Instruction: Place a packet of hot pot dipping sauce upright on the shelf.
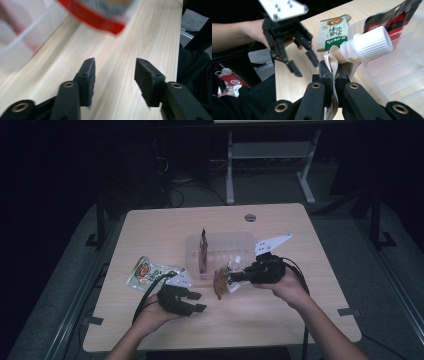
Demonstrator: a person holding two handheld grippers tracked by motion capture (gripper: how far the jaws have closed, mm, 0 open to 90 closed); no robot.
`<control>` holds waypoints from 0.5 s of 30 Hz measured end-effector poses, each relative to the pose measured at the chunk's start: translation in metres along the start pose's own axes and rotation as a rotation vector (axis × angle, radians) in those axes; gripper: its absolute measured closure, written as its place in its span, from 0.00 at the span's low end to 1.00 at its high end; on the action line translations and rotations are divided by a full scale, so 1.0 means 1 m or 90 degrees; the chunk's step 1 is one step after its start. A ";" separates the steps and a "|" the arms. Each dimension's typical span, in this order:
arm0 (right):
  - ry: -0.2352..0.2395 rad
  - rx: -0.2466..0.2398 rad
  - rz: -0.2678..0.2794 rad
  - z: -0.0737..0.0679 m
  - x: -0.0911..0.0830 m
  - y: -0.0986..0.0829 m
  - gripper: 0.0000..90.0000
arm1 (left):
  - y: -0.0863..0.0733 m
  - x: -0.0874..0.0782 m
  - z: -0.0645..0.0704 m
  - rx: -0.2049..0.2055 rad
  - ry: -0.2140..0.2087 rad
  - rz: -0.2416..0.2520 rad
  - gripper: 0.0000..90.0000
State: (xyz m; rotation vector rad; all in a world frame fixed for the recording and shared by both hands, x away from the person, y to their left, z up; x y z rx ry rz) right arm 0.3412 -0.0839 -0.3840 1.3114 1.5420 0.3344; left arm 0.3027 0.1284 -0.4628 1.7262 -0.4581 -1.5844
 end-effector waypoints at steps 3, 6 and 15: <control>-0.014 -0.005 0.008 0.003 -0.004 0.007 0.99 | -0.009 -0.007 0.003 -0.009 0.004 -0.006 0.50; -0.025 -0.011 0.013 0.007 -0.007 0.015 0.99 | -0.016 -0.010 0.005 -0.014 0.005 -0.007 0.48; -0.062 -0.017 0.039 0.019 -0.011 0.036 0.99 | -0.018 -0.007 0.005 -0.009 0.001 -0.012 0.45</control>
Point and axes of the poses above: each handheld gripper's, and its own axes: x roughly forward along the jaws, y roughly out of its top, z roughly to its right, the point moved 6 cm from there along x, roughly forward along the jaws, and after that the axes turned 12 degrees about x, right-handed, at the moved point
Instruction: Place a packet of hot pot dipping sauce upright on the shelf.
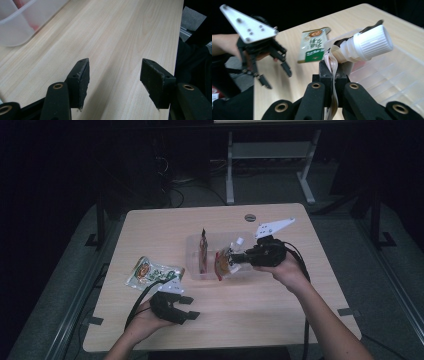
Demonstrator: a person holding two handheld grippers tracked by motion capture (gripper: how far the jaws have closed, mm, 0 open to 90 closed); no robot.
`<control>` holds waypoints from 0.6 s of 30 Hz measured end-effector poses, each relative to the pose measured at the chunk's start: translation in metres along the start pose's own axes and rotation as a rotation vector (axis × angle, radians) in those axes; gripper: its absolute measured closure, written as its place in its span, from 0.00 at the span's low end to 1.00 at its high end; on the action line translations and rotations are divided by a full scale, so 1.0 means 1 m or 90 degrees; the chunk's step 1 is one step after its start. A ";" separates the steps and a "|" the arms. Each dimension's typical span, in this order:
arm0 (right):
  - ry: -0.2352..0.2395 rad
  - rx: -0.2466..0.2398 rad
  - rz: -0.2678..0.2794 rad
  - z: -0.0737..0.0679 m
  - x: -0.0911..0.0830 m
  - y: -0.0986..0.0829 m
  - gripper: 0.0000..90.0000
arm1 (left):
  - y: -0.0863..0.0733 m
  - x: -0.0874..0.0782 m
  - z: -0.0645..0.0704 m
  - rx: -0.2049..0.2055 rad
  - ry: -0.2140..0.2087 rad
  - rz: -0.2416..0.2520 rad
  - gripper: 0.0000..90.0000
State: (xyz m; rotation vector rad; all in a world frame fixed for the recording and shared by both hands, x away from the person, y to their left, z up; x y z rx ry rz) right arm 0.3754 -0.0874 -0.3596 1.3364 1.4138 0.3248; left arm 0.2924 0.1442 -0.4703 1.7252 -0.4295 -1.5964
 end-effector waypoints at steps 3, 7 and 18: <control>-0.013 -0.002 0.010 0.005 0.001 0.006 0.99 | 0.000 0.000 -0.001 -0.002 -0.001 0.000 0.44; -0.029 -0.003 0.019 0.013 0.003 0.011 0.99 | -0.001 0.001 -0.001 -0.005 -0.001 0.003 0.44; -0.077 0.003 0.033 0.032 0.014 0.014 0.99 | -0.001 0.002 -0.002 0.001 -0.002 0.002 0.44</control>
Point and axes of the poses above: each handheld gripper's, and its own axes: x roughly forward along the jaws, y roughly out of its top, z roughly to its right, the point moved 6 cm from there along x, roughly forward along the jaws, and after that the axes turned 12 degrees about x, right-handed, at the moved point
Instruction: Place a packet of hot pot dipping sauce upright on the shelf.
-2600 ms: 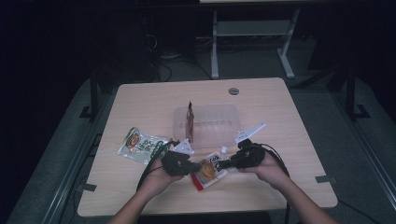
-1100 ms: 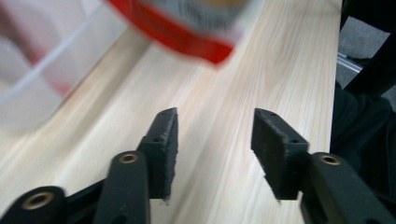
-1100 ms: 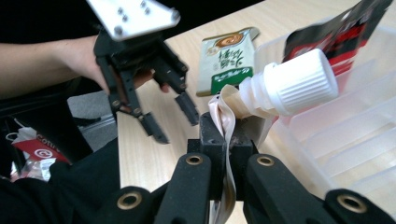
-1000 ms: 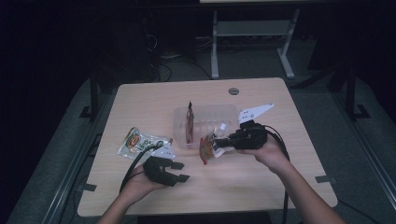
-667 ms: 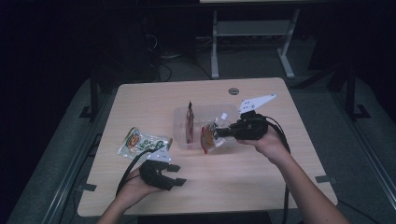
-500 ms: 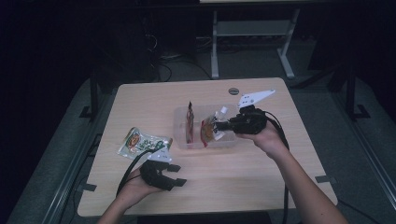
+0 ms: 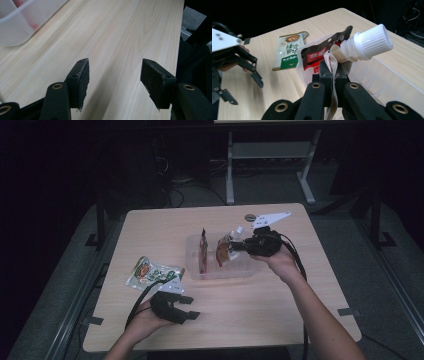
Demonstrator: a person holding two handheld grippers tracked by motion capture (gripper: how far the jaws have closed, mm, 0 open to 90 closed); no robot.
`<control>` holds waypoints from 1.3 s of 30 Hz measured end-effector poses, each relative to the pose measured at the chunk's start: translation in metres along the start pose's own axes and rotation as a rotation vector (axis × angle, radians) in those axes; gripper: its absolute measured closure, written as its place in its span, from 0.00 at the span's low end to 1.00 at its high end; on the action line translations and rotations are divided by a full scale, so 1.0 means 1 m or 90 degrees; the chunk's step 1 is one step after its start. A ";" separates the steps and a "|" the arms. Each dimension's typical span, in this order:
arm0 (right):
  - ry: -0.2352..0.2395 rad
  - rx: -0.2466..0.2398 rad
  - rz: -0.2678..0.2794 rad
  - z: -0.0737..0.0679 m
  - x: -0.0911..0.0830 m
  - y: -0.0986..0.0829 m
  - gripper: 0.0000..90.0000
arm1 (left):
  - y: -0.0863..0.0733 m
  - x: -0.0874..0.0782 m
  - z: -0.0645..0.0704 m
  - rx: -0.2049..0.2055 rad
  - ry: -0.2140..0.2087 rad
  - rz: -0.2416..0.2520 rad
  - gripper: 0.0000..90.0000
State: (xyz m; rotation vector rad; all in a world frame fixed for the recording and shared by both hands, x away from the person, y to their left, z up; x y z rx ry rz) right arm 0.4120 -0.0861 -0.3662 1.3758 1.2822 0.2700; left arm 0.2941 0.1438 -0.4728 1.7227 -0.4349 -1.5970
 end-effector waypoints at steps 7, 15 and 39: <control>-0.014 0.011 0.008 0.008 0.010 -0.005 0.99 | 0.001 0.002 0.001 -0.004 -0.003 0.005 0.44; -0.020 0.018 -0.007 0.008 0.023 -0.013 0.99 | 0.000 0.002 0.002 -0.008 -0.006 0.001 0.44; -0.018 0.009 -0.033 0.006 0.046 -0.032 0.99 | -0.002 0.008 0.004 0.008 -0.016 -0.017 0.44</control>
Point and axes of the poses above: each handheld gripper's, and its own axes: x roughly forward along the jaws, y roughly out of its top, z roughly to its right, the point moved 6 cm from there along x, roughly forward along the jaws, and after that the axes turned 12 degrees about x, right-handed, at the moved point
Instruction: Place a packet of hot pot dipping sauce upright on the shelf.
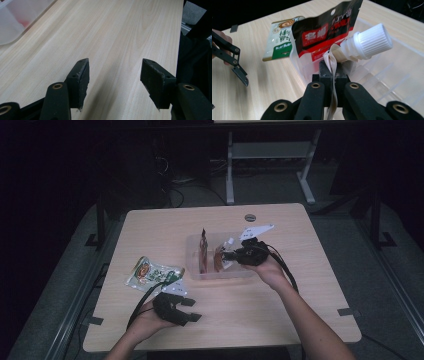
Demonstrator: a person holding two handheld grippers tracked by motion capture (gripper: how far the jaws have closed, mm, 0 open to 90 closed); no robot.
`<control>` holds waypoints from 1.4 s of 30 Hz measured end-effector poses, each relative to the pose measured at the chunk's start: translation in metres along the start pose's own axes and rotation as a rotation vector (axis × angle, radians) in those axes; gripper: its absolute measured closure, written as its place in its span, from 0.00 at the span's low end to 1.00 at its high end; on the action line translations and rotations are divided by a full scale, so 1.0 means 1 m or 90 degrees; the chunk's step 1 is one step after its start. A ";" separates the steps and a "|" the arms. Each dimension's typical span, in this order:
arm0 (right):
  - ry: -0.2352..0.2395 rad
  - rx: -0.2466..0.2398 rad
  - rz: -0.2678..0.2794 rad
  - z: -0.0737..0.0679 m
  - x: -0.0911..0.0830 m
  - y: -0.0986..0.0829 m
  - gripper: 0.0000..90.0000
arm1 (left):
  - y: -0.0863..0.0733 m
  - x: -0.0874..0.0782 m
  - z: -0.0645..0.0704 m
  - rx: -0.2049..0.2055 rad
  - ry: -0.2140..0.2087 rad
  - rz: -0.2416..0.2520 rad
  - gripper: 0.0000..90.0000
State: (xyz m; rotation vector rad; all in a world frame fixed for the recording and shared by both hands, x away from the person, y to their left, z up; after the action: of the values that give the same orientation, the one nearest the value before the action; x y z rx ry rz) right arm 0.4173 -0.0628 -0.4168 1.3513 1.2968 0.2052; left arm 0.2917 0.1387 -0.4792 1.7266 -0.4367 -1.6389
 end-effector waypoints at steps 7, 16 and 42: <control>0.002 0.003 -0.002 0.000 0.003 -0.002 0.98 | 0.000 0.001 0.000 0.004 -0.003 -0.004 0.44; 0.002 0.007 0.001 -0.002 0.002 -0.001 0.83 | 0.000 0.002 0.001 -0.001 -0.006 -0.006 0.44; -0.022 0.028 0.001 0.001 -0.006 -0.004 0.39 | -0.001 0.001 -0.001 0.008 -0.003 -0.006 0.42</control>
State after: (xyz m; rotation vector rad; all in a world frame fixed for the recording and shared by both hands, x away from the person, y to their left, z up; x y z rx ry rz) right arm 0.4137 -0.0698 -0.4170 1.3882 1.2783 0.1545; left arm 0.2923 0.1392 -0.4803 1.7362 -0.4429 -1.6512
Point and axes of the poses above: each handheld gripper's, and its own axes: x roughly forward along the jaws, y roughly out of its top, z roughly to its right, the point moved 6 cm from there along x, roughly forward along the jaws, and after that the axes turned 12 degrees about x, right-handed, at the moved point
